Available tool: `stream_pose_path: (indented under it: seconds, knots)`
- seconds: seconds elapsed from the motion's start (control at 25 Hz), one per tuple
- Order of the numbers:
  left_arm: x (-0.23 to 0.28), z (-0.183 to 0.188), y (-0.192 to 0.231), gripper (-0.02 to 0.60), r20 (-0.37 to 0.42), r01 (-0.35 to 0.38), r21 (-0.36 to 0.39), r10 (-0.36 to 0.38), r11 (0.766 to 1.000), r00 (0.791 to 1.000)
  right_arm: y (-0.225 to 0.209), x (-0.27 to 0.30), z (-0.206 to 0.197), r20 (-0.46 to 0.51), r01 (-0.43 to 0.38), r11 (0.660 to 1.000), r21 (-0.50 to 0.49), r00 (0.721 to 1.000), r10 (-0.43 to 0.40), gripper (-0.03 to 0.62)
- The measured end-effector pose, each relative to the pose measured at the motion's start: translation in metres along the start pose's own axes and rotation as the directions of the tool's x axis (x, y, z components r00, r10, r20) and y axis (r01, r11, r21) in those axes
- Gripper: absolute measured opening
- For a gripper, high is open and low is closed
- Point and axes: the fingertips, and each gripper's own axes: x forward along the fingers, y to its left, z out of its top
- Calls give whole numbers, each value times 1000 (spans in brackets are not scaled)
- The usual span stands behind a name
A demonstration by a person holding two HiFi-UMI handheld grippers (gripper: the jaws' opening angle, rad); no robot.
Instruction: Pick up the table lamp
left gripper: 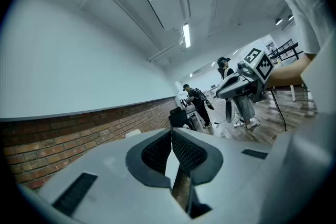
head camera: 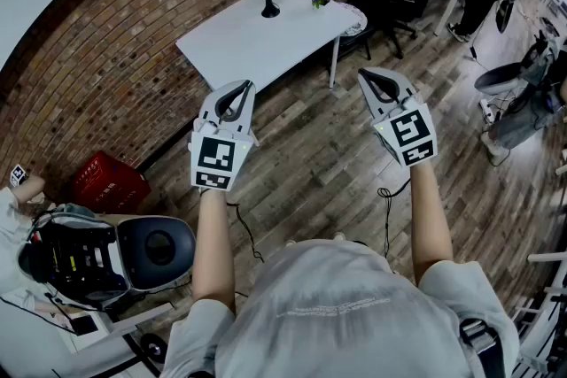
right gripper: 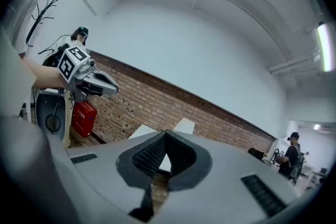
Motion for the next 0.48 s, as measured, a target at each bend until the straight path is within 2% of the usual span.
stream_pose_path:
  seconds: [0.2, 0.32, 0.48]
  knots:
    - [0, 24, -45, 15, -14, -6, 12, 6, 1000, 1000, -19, -44, -15, 17, 3, 1000, 17, 1000, -3, 0]
    - [3, 16, -35, 15, -17, -2, -6, 2, 1000, 1000, -23, -35, -15, 16, 21, 998, 52, 1000, -22, 0]
    - [4, 0, -20, 15, -26, 3, -29, -4, 1000, 1000, -21, -18, -19, -15, 44, 998, 41, 999, -44, 2]
